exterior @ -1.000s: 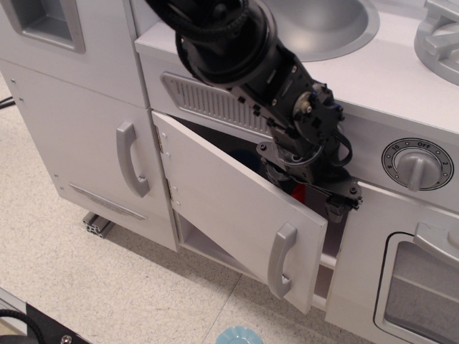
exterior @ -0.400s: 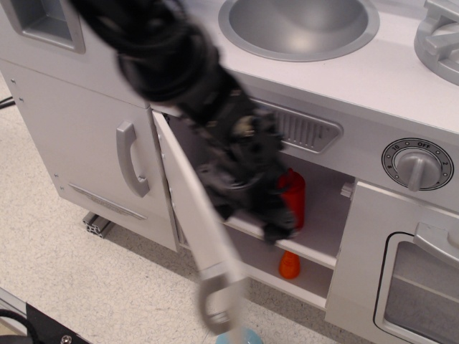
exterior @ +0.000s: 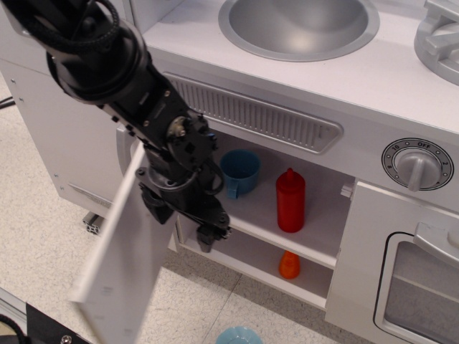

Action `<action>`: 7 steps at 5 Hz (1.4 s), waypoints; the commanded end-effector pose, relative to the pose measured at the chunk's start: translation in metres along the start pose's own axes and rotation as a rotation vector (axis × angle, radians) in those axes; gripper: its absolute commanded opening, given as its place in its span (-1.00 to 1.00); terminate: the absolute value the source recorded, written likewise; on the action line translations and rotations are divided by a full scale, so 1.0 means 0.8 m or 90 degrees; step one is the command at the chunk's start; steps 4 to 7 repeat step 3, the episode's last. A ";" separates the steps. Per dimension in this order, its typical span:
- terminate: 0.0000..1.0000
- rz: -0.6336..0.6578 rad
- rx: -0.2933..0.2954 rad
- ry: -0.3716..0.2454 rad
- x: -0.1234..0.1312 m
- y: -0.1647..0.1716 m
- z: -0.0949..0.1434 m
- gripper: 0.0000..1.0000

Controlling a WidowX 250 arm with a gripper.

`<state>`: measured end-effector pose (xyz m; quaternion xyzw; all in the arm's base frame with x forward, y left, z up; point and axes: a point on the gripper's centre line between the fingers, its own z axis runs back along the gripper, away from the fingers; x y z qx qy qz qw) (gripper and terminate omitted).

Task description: Open cabinet

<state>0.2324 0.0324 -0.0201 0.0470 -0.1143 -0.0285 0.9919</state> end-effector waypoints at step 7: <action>1.00 0.066 0.043 0.015 -0.005 0.038 0.008 1.00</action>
